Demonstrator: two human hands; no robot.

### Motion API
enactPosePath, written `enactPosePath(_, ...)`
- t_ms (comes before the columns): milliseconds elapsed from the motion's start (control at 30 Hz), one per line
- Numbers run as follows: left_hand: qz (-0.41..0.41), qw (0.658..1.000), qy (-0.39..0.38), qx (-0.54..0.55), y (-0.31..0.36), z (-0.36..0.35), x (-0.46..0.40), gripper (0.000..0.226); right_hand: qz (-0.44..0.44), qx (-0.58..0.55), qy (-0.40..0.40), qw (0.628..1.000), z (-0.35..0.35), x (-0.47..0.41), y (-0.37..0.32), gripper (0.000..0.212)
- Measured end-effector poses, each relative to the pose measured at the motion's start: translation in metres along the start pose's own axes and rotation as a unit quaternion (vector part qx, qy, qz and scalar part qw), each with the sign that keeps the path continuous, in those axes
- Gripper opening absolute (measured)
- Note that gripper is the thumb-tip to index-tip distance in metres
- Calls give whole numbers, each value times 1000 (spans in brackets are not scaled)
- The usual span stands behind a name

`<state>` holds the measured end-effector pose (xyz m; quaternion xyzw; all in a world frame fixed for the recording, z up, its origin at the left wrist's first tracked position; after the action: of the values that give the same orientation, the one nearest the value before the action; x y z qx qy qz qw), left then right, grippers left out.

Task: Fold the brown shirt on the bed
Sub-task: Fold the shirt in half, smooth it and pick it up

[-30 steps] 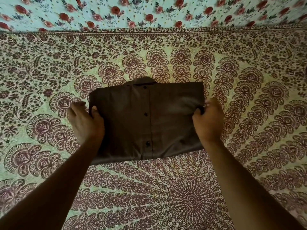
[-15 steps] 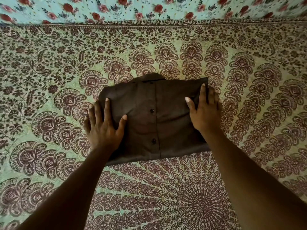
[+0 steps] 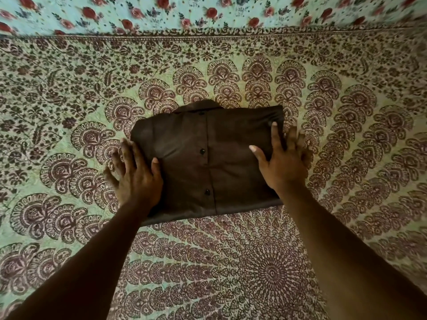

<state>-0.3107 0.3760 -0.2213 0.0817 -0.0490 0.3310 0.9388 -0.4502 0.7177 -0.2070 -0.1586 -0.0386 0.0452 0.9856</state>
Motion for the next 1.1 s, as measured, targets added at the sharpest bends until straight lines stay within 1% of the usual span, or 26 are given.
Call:
enactPosePath(33, -19, 1000, 24, 3, 8, 11, 4, 70, 12, 13, 21, 1000, 9, 5, -1, 86)
enactPosePath(100, -119, 990, 79, 2, 33, 30, 20, 68, 89, 50, 42, 994, 19, 20, -11, 87)
enactPosePath(133, -175, 980, 94, -10, 45, 33, 29, 69, 145, 62, 31, 987, 17, 28, -17, 86)
enactPosePath(167, -214, 972, 94, -31, 50, 30, 37, 72, 197, 68, 10, 978, 11, 37, -21, 84)
enactPosePath(200, -230, 969, 78, -47, 50, 21, 41, 75, 233, 72, -14, 970, 4, 44, -20, 81)
enactPosePath(233, -221, 972, 57, -51, 45, 11, 42, 77, 250, 77, -32, 965, -2, 48, -15, 78)
enactPosePath(267, -199, 978, 38, -47, 37, 2, 41, 80, 249, 80, -43, 964, -7, 49, -7, 76)
enactPosePath(333, -158, 987, 21, -34, 24, -6, 39, 85, 214, 77, -53, 972, -7, 45, 10, 75)
enactPosePath(467, -93, 996, 7, -3, 17, 0, 45, 87, 123, 71, -34, 989, 6, 44, 27, 82)
enactPosePath(533, -28, 998, 12, 52, 12, 11, 54, 88, 100, 77, -6, 992, 17, 50, 20, 84)
enactPosePath(600, 73, 994, 8, 84, -1, 20, 66, 96, 125, 67, 25, 990, 27, 58, -5, 80)
enactPosePath(633, 116, 990, -12, 75, -6, 23, 72, 102, 157, 50, 31, 986, 27, 64, -22, 76)
enactPosePath(667, 145, 987, -41, 58, -11, 25, 77, 106, 196, 24, 30, 980, 24, 73, -42, 70)
enactPosePath(700, 157, 984, -70, 45, -17, 21, 78, 109, 234, -4, 26, 972, 18, 82, -63, 64)
enactPosePath(733, 161, 982, -91, 44, -19, 21, 77, 109, 260, -32, 20, 965, 13, 90, -83, 57)
enactPosePath(767, 160, 979, -108, 66, -23, 17, 73, 106, 266, -62, 5, 962, 6, 93, -102, 50)
enactPosePath(800, 151, 975, -120, 108, -26, 12, 66, 96, 256, -96, -19, 962, 0, 91, -119, 45)
enactPosePath(867, 144, 955, -142, 218, -26, 13, 59, 66, 217, -179, -78, 956, -15, 81, -149, 36)
enactPosePath(900, 144, 944, -149, 256, -26, 14, 57, 56, 198, -215, -91, 952, -20, 74, -161, 31)
enactPosePath(933, 138, 939, -152, 278, -27, 17, 55, 52, 174, -242, -99, 949, -25, 66, -173, 29)
enactPosePath(967, 127, 935, -154, 294, -27, 21, 55, 51, 144, -256, -107, 950, -26, 58, -183, 37)
enactPosePath(1000, 109, 926, -156, 326, -25, 25, 56, 49, 114, -258, -124, 951, -27, 52, -193, 52)
enactPosePath(1033, 90, 909, -163, 374, -22, 29, 60, 47, 82, -247, -153, 953, -28, 47, -203, 65)
enactPosePath(1100, 50, 856, -179, 482, -9, 39, 71, 44, 27, -220, -217, 951, -18, 43, -220, 83)
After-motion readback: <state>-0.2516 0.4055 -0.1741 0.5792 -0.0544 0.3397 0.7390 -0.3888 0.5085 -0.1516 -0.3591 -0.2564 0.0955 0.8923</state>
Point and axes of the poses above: each hand's wrist, its own x-axis away from the middle knuckle, its own z-axis out of the back of the hand, y = z × x, the point moved 7 cm from there along -x, towards the middle knuckle, and after that the axes turned 8 degrees about -x, right-handed, at the moved point
